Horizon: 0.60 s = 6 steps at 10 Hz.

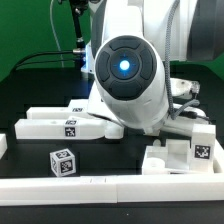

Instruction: Assemble chair

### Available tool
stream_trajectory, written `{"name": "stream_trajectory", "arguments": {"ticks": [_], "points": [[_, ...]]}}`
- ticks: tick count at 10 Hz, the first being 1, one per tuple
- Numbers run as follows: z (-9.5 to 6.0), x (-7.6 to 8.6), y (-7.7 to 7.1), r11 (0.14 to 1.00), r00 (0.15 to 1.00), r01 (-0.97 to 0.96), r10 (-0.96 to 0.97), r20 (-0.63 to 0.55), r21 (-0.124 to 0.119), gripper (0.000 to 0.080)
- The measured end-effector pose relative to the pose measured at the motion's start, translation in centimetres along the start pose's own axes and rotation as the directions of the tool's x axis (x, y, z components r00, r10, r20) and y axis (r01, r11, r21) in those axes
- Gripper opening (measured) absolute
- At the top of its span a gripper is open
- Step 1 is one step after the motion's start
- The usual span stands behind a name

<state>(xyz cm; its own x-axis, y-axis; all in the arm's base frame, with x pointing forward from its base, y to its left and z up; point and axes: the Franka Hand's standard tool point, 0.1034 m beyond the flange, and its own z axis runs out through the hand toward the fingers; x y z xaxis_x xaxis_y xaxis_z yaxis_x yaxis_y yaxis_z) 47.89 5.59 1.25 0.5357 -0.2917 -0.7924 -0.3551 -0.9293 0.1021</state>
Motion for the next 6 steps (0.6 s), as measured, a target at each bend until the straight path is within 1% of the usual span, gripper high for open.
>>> {"name": "stream_trajectory", "arguments": {"ticks": [1, 4, 5, 6], "points": [[-0.1, -0.1, 0.0, 1.0, 1.0, 0.0, 0.0, 0.002, 0.0, 0.0284], [-0.3, 0.0, 0.1, 1.0, 1.0, 0.006, -0.006, -0.004, -0.001, 0.0284], [-1.9, -0.5, 0.3, 1.0, 0.999, 0.031, -0.031, -0.035, -0.005, 0.0284], [-4.2, -1.8, 0.6, 0.998, 0.997, 0.057, -0.056, -0.052, 0.009, 0.0284]]}}
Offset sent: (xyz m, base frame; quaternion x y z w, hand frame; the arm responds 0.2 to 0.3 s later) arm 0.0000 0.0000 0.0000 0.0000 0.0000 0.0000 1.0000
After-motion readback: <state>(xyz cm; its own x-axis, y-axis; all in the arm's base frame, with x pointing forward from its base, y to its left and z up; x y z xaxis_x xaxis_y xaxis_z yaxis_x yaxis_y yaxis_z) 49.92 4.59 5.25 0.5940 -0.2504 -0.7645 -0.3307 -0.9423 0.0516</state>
